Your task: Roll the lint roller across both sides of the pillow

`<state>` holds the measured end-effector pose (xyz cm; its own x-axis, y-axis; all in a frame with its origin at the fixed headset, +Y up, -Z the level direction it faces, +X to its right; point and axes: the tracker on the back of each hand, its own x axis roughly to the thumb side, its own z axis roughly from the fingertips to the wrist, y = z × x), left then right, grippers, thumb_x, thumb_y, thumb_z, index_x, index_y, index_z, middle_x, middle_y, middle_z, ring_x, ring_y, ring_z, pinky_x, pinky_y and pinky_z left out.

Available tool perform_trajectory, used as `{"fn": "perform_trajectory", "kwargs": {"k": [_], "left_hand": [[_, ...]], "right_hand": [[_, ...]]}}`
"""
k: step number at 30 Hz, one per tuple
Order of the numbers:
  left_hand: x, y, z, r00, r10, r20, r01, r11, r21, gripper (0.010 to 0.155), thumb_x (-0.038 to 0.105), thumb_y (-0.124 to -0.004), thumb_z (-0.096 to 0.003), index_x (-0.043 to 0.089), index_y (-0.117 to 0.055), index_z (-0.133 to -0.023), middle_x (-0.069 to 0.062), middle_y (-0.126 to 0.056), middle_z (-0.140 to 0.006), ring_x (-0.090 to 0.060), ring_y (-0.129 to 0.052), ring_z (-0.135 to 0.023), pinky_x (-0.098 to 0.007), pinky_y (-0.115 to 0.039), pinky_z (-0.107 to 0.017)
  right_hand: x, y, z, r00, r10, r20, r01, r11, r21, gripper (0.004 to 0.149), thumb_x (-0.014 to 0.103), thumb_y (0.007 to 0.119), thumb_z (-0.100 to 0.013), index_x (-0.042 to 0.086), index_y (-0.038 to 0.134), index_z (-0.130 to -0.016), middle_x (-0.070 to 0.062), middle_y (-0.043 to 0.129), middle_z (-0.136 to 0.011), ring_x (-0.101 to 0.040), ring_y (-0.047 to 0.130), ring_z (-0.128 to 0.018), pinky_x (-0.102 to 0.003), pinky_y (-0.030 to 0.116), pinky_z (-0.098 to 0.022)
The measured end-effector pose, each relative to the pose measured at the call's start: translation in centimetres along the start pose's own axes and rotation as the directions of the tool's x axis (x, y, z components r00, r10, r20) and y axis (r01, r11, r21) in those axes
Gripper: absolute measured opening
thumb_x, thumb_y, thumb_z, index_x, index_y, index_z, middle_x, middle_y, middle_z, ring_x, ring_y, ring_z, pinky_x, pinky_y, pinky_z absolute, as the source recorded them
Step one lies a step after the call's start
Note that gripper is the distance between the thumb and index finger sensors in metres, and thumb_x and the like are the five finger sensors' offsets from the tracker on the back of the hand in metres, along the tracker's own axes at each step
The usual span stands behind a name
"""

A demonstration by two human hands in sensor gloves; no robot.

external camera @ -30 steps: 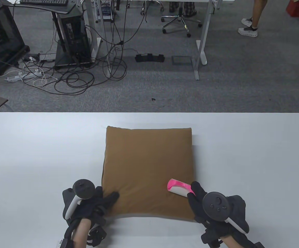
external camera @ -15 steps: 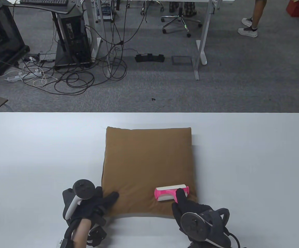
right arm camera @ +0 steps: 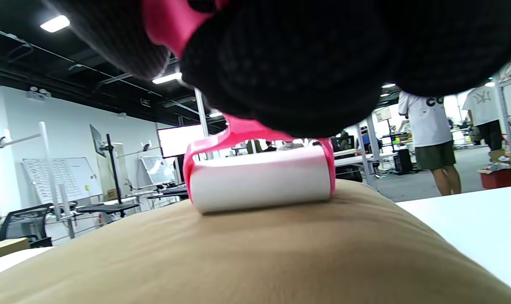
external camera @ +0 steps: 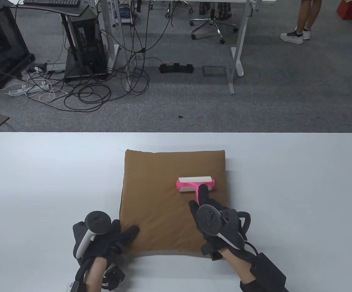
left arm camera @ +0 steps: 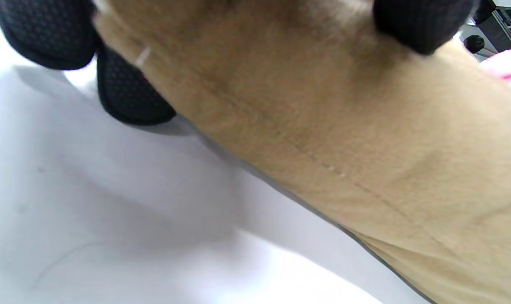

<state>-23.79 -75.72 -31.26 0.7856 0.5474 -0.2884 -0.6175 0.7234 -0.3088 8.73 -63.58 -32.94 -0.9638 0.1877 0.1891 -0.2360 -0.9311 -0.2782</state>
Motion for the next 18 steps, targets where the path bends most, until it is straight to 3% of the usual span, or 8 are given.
{"fn": "perform_trajectory", "kwargs": {"k": [9,14,18], "left_hand": [[0.0,0.1,-0.1,1.0,-0.007,-0.003,0.007,1.0,-0.007,0.098,0.075,-0.067,-0.042,0.006,-0.048,-0.109,-0.022,-0.082,-0.089,-0.037,-0.098,-0.057,-0.061,-0.074,-0.049],[0.1,0.1,-0.2,1.0,-0.008,-0.003,0.008,1.0,-0.014,0.098,0.075,-0.067,-0.0422,0.006,-0.048,-0.109,-0.022,-0.082,-0.089,-0.037,-0.098,-0.057,-0.061,-0.074,-0.049],[0.1,0.2,-0.3,1.0,-0.009,-0.003,0.009,1.0,-0.017,0.098,0.075,-0.067,-0.042,0.006,-0.049,-0.109,-0.022,-0.082,-0.088,-0.037,-0.098,-0.057,-0.061,-0.074,-0.049]], "right_hand": [[-1.3,4.7,-5.8,0.983,-0.041,-0.179,0.067,0.988,0.137,0.065,0.044,0.063,-0.061,0.014,0.036,-0.112,-0.014,0.091,-0.075,-0.02,0.098,-0.027,-0.049,0.084,-0.029],[-1.3,5.9,-7.9,0.974,-0.035,-0.226,0.075,0.982,0.174,0.064,0.04,0.062,-0.062,0.015,0.033,-0.112,-0.015,0.089,-0.077,-0.019,0.096,-0.026,-0.048,0.084,-0.028],[-1.1,5.8,-8.2,0.974,-0.056,-0.221,0.095,0.981,0.171,0.064,0.04,0.062,-0.061,0.013,0.034,-0.112,-0.014,0.091,-0.074,-0.018,0.096,-0.024,-0.047,0.084,-0.027]]}}
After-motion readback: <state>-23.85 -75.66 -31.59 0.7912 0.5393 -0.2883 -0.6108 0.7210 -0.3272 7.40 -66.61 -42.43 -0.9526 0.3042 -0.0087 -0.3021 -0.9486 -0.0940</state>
